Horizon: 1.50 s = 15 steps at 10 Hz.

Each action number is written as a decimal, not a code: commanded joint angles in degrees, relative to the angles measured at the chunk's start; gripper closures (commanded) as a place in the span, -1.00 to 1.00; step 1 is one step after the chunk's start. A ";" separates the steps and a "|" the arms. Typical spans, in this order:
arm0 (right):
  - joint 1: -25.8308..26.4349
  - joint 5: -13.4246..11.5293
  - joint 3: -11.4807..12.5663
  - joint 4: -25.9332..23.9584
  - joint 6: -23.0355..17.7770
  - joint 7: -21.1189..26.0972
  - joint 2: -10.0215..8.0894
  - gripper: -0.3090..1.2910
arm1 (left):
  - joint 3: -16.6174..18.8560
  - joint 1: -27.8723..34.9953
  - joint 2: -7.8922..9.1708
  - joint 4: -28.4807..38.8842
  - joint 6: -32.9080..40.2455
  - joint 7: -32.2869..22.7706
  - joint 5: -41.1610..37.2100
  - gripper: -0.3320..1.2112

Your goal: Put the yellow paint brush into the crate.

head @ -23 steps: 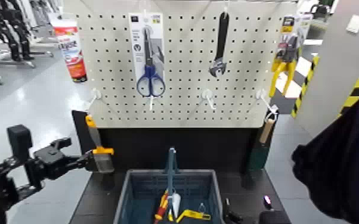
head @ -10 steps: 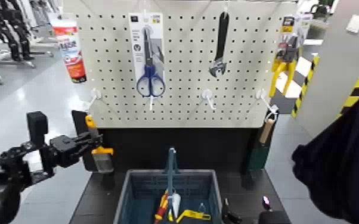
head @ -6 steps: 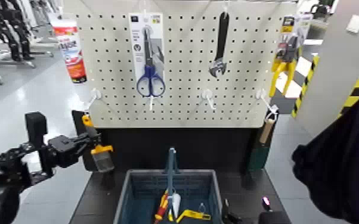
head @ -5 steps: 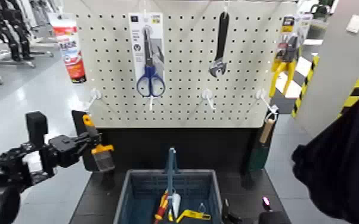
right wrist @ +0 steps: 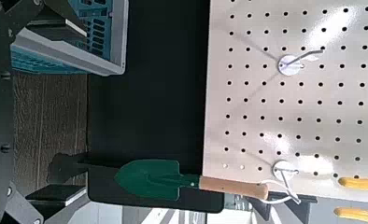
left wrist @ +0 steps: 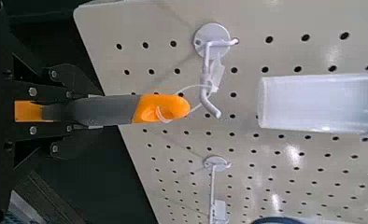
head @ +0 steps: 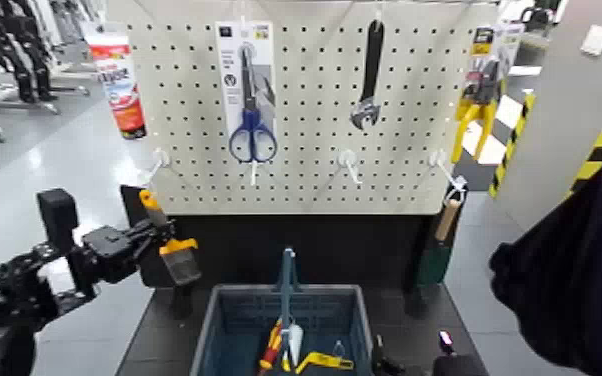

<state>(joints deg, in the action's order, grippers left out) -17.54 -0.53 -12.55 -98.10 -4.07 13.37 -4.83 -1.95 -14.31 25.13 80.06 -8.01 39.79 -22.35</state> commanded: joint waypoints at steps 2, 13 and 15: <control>0.14 0.00 -0.19 0.01 0.38 -0.01 -0.09 -0.44 | 3.18 4.03 -1.84 7.48 -1.66 -0.42 0.81 0.96; -0.04 0.26 -0.01 0.54 -0.59 0.08 0.18 -0.44 | -4.11 6.66 -5.18 13.55 -3.77 -1.82 -8.85 0.96; -0.21 0.53 0.25 0.63 -1.21 0.08 0.18 -0.44 | -7.45 6.58 -5.97 9.41 -3.68 -1.91 -10.44 0.96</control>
<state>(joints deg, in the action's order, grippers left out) -17.64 -0.09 -12.42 -97.49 -5.02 13.50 -4.65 -8.58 -7.82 19.42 90.62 -11.70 37.91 -32.46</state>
